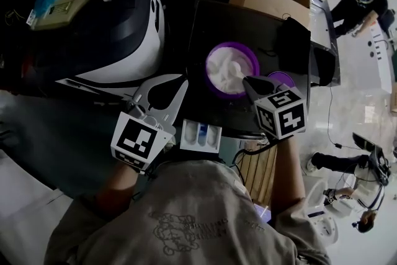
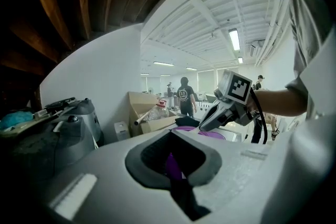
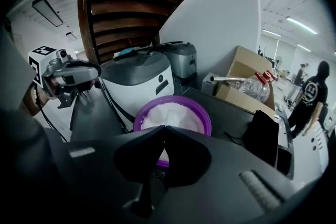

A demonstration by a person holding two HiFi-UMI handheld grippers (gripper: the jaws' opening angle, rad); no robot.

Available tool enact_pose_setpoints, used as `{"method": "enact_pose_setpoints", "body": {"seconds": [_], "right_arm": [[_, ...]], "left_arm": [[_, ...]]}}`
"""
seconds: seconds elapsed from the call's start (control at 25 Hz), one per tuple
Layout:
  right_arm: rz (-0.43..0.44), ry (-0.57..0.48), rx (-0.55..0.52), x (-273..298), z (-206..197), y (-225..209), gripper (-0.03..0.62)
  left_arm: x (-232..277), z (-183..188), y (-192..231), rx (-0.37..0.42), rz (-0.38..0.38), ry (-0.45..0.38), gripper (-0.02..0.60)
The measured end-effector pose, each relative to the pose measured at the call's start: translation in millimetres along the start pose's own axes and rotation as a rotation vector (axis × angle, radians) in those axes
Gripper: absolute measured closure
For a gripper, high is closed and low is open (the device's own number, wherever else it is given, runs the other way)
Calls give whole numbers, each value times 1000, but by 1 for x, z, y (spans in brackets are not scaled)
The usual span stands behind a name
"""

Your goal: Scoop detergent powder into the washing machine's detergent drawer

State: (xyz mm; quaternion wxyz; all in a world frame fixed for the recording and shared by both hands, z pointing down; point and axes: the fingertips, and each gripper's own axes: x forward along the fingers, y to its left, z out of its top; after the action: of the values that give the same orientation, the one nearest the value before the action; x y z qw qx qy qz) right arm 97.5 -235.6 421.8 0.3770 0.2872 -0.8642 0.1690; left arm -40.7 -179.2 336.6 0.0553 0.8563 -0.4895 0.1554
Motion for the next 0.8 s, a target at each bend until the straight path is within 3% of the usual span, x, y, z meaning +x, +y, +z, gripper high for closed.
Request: {"method": "enact_pose_setpoints", "body": {"seconds": [0.8], "right_arm": [[18,165,-52,35,-10,7,563]], "left_arm": [[-13,-14,15,-22,19,4,581]]}}
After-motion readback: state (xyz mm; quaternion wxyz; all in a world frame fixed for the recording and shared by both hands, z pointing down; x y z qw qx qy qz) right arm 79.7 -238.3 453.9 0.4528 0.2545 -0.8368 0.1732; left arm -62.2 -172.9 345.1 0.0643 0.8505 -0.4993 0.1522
